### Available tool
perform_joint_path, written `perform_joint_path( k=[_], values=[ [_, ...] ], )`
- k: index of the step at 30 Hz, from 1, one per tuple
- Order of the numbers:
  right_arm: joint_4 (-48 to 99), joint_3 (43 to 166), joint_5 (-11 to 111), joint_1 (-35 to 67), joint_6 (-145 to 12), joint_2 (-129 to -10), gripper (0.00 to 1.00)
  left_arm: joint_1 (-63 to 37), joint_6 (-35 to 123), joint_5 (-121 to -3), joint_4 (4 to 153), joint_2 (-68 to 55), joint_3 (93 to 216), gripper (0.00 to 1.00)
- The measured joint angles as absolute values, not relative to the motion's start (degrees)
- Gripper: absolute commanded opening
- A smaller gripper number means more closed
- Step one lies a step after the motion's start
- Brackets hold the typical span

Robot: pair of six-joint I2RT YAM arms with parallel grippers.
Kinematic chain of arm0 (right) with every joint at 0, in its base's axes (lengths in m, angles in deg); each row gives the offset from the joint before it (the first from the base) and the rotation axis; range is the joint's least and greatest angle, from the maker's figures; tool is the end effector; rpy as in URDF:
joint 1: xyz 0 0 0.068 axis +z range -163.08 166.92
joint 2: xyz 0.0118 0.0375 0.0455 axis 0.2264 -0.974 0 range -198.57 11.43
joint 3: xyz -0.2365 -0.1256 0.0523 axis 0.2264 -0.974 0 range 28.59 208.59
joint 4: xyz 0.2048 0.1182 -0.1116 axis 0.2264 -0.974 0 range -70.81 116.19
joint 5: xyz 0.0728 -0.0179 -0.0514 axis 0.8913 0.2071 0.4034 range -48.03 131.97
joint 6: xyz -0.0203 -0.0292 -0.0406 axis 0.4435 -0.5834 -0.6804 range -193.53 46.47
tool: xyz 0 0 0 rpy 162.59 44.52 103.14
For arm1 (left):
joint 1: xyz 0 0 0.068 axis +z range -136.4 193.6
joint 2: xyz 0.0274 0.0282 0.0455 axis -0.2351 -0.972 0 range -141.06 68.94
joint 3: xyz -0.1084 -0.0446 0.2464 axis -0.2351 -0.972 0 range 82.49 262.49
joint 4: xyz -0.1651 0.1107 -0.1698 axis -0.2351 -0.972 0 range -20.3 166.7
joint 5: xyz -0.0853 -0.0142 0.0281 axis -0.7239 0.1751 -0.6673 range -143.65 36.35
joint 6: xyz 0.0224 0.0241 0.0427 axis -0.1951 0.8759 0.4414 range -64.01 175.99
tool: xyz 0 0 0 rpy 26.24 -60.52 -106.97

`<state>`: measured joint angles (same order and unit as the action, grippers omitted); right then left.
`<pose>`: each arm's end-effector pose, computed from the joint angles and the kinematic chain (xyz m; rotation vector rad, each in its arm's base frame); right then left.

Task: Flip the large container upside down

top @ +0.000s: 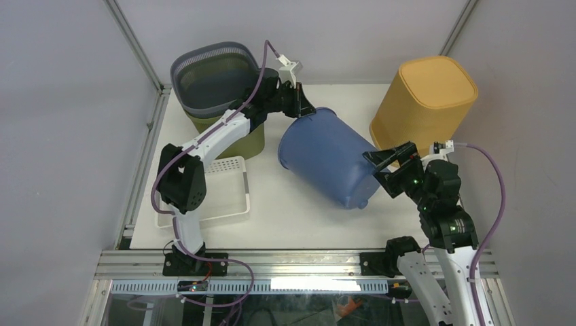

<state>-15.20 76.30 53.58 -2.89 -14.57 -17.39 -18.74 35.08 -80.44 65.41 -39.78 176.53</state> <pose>0.0988 0.0250 0.3351 0.7320 1.9579 0.9654 0.3734 -0.2554 0.3131 0.5233 2.0716 -1.0418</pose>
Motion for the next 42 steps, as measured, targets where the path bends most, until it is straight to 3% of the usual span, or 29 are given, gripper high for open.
perform_joint_path(
  k=[7,13,33,42],
  values=[
    [-11.3,81.6,53.1,-3.3,-13.9,-20.3,0.98,-19.1,35.7,-77.5,65.8,-42.7,178.9,0.0],
    [1.6,84.4,55.8,-3.3,-11.9,-23.6,0.98,-20.8,30.9,-77.3,64.8,-47.5,181.1,0.0],
    [20.8,81.1,57.7,-2.9,-15.2,-29.4,0.98,-25.1,27.1,-77.1,69.4,-52.9,182.2,0.0],
    [-1.7,99.2,56.9,-2.8,-28.9,-37.0,0.98,-24.3,30.6,-77.1,66.3,-59.5,175.7,0.0]
  ],
)
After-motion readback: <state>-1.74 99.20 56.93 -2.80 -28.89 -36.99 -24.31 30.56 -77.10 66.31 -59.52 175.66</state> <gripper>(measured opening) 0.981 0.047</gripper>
